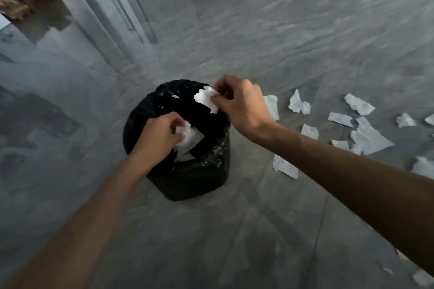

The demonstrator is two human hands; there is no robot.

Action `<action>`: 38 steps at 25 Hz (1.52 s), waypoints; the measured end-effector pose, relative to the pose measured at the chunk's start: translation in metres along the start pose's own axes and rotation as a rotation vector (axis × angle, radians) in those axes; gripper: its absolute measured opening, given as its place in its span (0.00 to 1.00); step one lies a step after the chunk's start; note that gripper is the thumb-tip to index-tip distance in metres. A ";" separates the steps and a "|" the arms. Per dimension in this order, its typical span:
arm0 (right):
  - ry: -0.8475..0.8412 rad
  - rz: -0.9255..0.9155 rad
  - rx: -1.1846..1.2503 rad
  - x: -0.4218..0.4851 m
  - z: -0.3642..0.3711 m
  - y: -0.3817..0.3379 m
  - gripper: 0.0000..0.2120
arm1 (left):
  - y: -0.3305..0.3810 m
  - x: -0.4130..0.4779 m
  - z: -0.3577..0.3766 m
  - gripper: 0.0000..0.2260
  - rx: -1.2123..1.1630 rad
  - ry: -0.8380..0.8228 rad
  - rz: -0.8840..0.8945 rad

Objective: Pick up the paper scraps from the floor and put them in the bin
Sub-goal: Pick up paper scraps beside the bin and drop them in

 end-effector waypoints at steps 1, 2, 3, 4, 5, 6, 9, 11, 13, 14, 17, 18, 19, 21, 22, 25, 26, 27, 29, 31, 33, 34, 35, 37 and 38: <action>-0.048 -0.014 -0.027 0.005 0.009 0.000 0.04 | -0.010 0.000 0.003 0.11 0.020 -0.081 -0.074; -0.133 -0.016 -0.085 0.007 0.016 0.001 0.07 | -0.015 0.000 0.006 0.13 0.033 -0.121 -0.118; -0.241 -0.023 -0.165 0.009 0.019 0.004 0.11 | -0.016 0.001 0.008 0.14 0.039 -0.115 -0.134; -0.338 -0.040 -0.233 0.010 0.020 0.006 0.15 | -0.014 0.002 0.008 0.16 0.037 -0.076 -0.129; -0.386 -0.061 -0.262 0.010 0.016 0.009 0.19 | -0.008 0.002 0.007 0.17 0.029 -0.020 -0.112; -0.384 -0.076 -0.256 0.009 0.009 0.011 0.20 | 0.001 0.002 0.006 0.17 0.009 0.042 -0.091; -0.263 -0.011 -0.170 0.004 -0.029 0.029 0.15 | 0.044 0.000 0.009 0.16 -0.072 0.150 0.040; -0.196 0.089 -0.173 -0.008 -0.062 0.060 0.12 | 0.080 -0.003 0.017 0.16 -0.119 0.152 0.163; -0.170 0.211 -0.263 -0.030 -0.093 0.103 0.11 | 0.113 -0.006 0.030 0.15 -0.134 0.139 0.288; -0.187 0.271 -0.339 -0.045 -0.106 0.128 0.11 | 0.127 -0.007 0.039 0.14 -0.139 0.113 0.345; -0.377 0.423 -0.583 -0.096 -0.118 0.196 0.18 | 0.157 -0.012 0.076 0.12 -0.149 -0.031 0.446; -0.443 0.447 -0.644 -0.109 -0.115 0.213 0.22 | 0.162 -0.014 0.090 0.12 -0.139 -0.098 0.451; -0.473 0.452 -0.684 -0.119 -0.110 0.226 0.24 | 0.164 -0.013 0.106 0.13 -0.120 -0.166 0.449; -0.446 0.411 -0.718 -0.127 -0.096 0.243 0.24 | 0.160 -0.009 0.136 0.14 -0.058 -0.285 0.436; -0.422 0.386 -0.727 -0.128 -0.090 0.250 0.20 | 0.158 -0.006 0.154 0.15 -0.019 -0.335 0.419; -0.397 0.365 -0.656 -0.128 -0.084 0.261 0.08 | 0.147 0.003 0.209 0.19 0.124 -0.432 0.369; -0.367 0.370 -0.596 -0.129 -0.088 0.265 0.07 | 0.143 0.004 0.227 0.20 0.162 -0.451 0.358; -0.305 0.375 -0.540 -0.129 -0.097 0.268 0.07 | 0.139 0.005 0.244 0.20 0.185 -0.465 0.349; -0.139 0.385 -0.497 -0.126 -0.120 0.274 0.10 | 0.130 0.004 0.267 0.18 0.215 -0.458 0.340; -0.109 0.423 -0.569 -0.122 -0.144 0.285 0.16 | 0.123 0.005 0.282 0.13 0.206 -0.413 0.342; -0.184 0.485 -0.668 -0.121 -0.157 0.298 0.18 | 0.118 0.006 0.289 0.07 0.132 -0.399 0.324; -0.205 0.488 -0.689 -0.122 -0.158 0.303 0.16 | 0.117 0.006 0.290 0.05 0.093 -0.404 0.315; -0.202 0.473 -0.688 -0.123 -0.157 0.306 0.13 | 0.118 0.007 0.289 0.04 0.059 -0.401 0.310; -0.160 0.444 -0.666 -0.125 -0.155 0.306 0.07 | 0.126 0.016 0.284 0.04 0.003 -0.326 0.316; -0.141 0.434 -0.665 -0.125 -0.155 0.305 0.05 | 0.132 0.023 0.282 0.04 -0.001 -0.261 0.332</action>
Point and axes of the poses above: each hand's wrist, its own x-axis towards the middle knuckle, its own z-axis out of the palm, y = z × x, the point moved 1 cm from there along x, towards the middle knuckle, and after that the axes turned 1 degree about -z, right-handed, at the moved point
